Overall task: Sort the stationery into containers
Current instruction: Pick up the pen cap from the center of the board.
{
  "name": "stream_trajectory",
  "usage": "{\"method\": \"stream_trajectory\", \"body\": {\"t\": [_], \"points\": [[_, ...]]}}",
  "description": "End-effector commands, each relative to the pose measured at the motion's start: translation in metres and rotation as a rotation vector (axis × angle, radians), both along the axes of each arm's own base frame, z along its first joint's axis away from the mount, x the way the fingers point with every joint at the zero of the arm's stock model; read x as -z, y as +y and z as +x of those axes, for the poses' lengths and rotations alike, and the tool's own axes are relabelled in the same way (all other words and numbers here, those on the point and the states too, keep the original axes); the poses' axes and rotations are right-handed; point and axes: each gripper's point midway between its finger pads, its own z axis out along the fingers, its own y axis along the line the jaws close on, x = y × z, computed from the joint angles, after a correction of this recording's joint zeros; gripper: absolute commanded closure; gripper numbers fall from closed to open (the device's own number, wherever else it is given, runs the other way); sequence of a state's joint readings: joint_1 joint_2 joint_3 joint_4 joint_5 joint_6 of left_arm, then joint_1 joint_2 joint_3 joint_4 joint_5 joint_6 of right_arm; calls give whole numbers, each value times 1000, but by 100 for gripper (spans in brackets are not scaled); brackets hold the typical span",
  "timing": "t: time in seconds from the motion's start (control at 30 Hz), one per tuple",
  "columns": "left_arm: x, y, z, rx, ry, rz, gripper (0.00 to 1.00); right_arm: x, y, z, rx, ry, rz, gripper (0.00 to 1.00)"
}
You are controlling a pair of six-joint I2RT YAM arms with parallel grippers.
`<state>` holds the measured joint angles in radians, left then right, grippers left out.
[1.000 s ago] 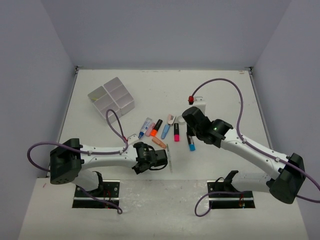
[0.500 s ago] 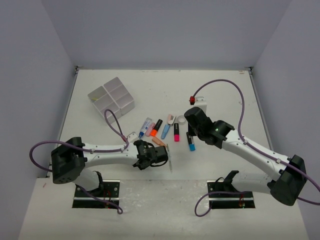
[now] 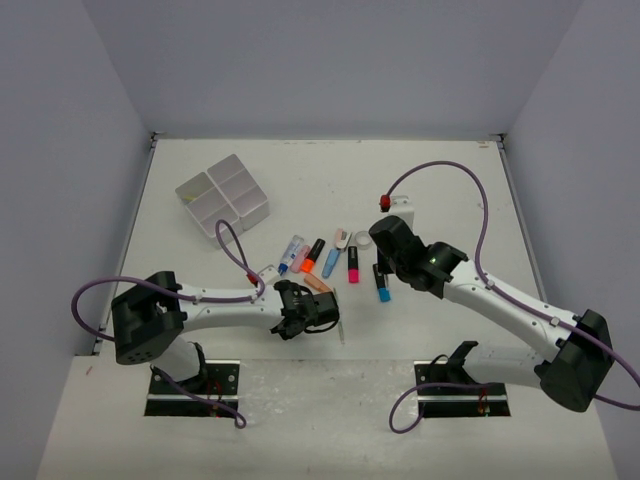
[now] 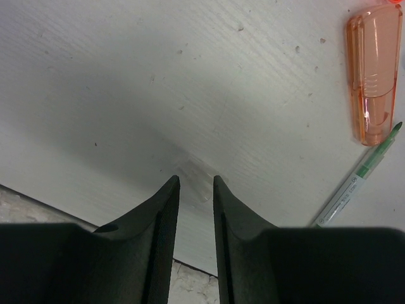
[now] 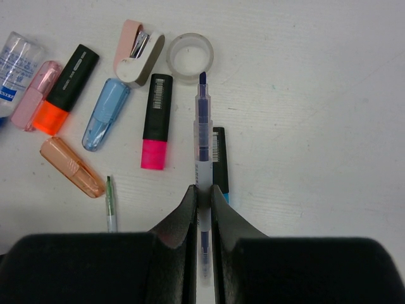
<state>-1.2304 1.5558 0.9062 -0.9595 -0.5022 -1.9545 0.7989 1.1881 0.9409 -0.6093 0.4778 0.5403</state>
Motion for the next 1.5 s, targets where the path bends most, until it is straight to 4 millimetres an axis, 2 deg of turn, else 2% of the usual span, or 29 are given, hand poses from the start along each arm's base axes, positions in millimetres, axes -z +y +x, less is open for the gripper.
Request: {"method": "stream_trajectory", "body": {"t": [0.0, 0.97, 1.23, 1.47], "points": [[-3, -6, 9, -89, -41, -50, 73, -9, 3, 5, -4, -37, 28, 100], [19, 0, -1, -72, 12, -31, 73, -4, 8, 5, -19, -22, 33, 100], [24, 8, -7, -78, 32, -9, 74, -2, 8, 5, -20, -20, 34, 100], [26, 12, -11, -53, 43, -17, 87, 0, 13, 5, -32, -13, 47, 100]]}}
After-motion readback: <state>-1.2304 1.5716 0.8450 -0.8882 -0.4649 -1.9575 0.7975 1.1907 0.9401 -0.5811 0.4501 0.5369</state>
